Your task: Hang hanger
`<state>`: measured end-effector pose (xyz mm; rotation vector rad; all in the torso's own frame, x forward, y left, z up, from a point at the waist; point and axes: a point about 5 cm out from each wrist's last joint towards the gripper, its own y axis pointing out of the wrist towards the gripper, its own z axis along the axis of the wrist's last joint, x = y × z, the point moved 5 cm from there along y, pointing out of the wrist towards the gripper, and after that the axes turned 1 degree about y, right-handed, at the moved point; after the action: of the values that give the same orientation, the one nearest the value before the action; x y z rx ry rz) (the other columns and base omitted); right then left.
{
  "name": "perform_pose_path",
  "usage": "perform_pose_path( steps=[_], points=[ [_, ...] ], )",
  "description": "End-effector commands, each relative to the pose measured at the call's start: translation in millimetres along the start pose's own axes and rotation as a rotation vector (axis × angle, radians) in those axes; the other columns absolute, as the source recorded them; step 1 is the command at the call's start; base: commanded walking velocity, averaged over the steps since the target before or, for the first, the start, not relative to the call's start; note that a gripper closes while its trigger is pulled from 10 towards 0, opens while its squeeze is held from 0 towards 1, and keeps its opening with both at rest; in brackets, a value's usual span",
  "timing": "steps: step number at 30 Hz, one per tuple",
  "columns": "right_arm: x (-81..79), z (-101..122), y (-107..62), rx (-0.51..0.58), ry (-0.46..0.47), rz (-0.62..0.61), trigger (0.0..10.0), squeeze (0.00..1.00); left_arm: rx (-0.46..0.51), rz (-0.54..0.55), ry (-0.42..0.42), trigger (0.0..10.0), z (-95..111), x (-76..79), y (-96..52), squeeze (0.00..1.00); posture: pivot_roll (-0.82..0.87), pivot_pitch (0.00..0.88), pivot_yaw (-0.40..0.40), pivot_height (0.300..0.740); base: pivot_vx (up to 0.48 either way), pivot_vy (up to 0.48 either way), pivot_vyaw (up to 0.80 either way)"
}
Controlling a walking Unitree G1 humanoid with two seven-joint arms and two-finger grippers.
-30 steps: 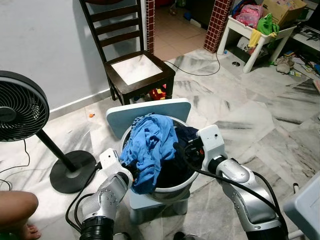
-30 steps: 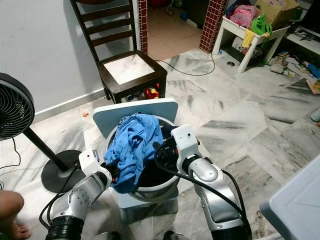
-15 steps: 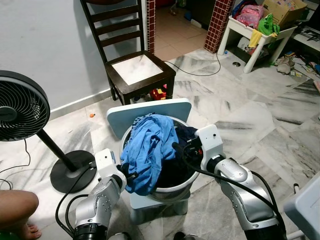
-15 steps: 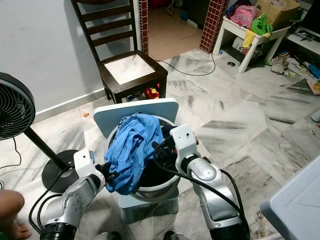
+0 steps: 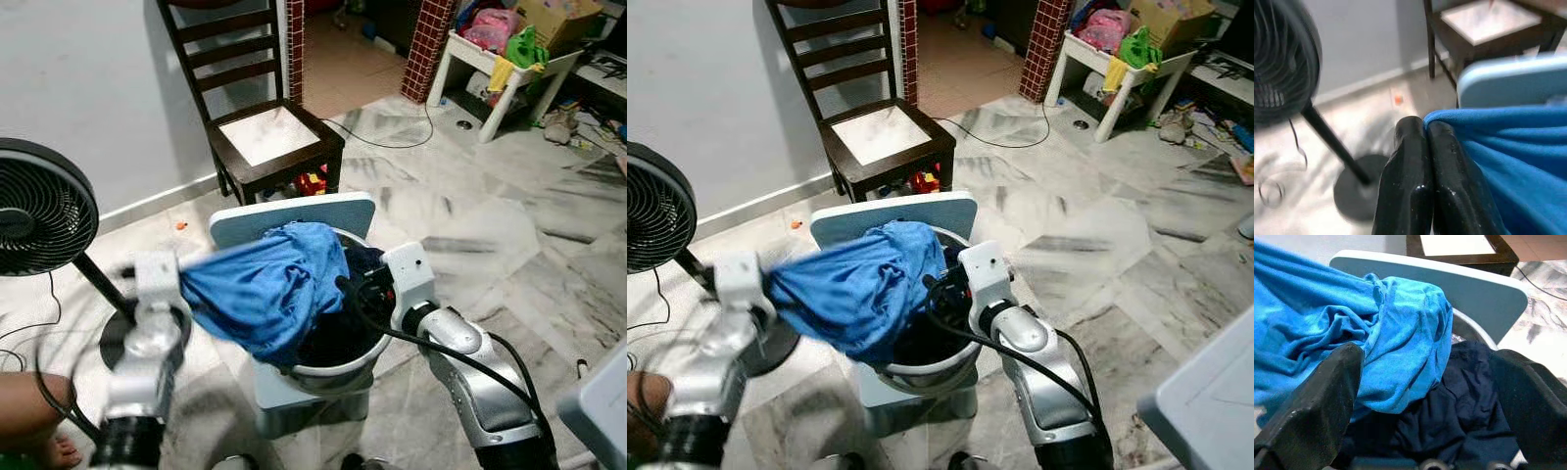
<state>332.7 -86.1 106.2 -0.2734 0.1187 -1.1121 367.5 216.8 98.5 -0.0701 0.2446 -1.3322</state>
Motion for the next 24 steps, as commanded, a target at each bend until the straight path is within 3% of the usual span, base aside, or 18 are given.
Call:
perform_pose_path(
  steps=[1, 5, 9, 12, 14, 18, 20, 24],
  points=[
    [-0.2, 1, 2.0, 0.006, -0.002, -0.005, 10.0, 0.0, 0.066, -0.047, 0.067, 0.0, 18, 17.5, 5.5, 0.0, 0.02, 0.164, -0.001, 0.74, 0.0, 0.0, 0.0],
    [1.6, 3, 1.6, 0.012, -0.003, -0.013, 10.0, 0.0, 0.139, -0.15, 0.151, 0.0, 33, 45.6, 6.5, 0.0, 0.01, 0.164, -0.001, 0.74, 0.0, 0.0, 0.0],
    [3.9, 2, 0.7, 0.011, -0.003, -0.022, 10.0, 0.0, 0.196, -0.33, 0.28, 0.0, 34, 87.3, -1.6, 0.0, 0.01, 0.162, 0.003, 0.74, 0.0, 0.0, 0.0],
    [3.8, 2, 1.3, 0.012, -0.003, -0.025, 10.0, 0.0, 0.231, -0.44, 0.367, 0.0, 31, 109.6, -9.4, 0.0, 0.01, 0.162, 0.004, 0.74, 0.0, 0.0, 0.0],
    [3.5, 3, 1.6, 0.015, -0.002, -0.027, 10.0, 0.0, 0.24, -0.53, 0.426, 0.0, 24, 125.8, -17.0, 0.0, 0.01, 0.162, 0.005, 0.74, 0.0, 0.0, 0.0],
    [3.1, 4, 2.9, 0.018, -0.002, -0.027, 10.0, 0.0, 0.198, -0.66, 0.456, 0.0, 7, 146.3, -29.6, 0.0, 0.01, 0.158, 0.005, 0.74, 0.0, 0.0, 0.0],
    [2.9, 4, 3.8, 0.019, -0.002, -0.027, 10.0, 0.0, 0.171, -0.804, 0.534, 0.0, -15, 162.6, -48.3, 0.0, 0.02, 0.156, 0.004, 0.74, 0.0, 0.0, 0.0],
    [2.8, 4, 4.6, 0.021, -0.002, -0.026, 10.0, 0.0, 0.125, -0.922, 0.569, 0.0, -37, 171.4, -66.3, 0.0, 0.02, 0.154, 0.001, 0.74, 0.0, 0.0, 0.0]
  ],
)
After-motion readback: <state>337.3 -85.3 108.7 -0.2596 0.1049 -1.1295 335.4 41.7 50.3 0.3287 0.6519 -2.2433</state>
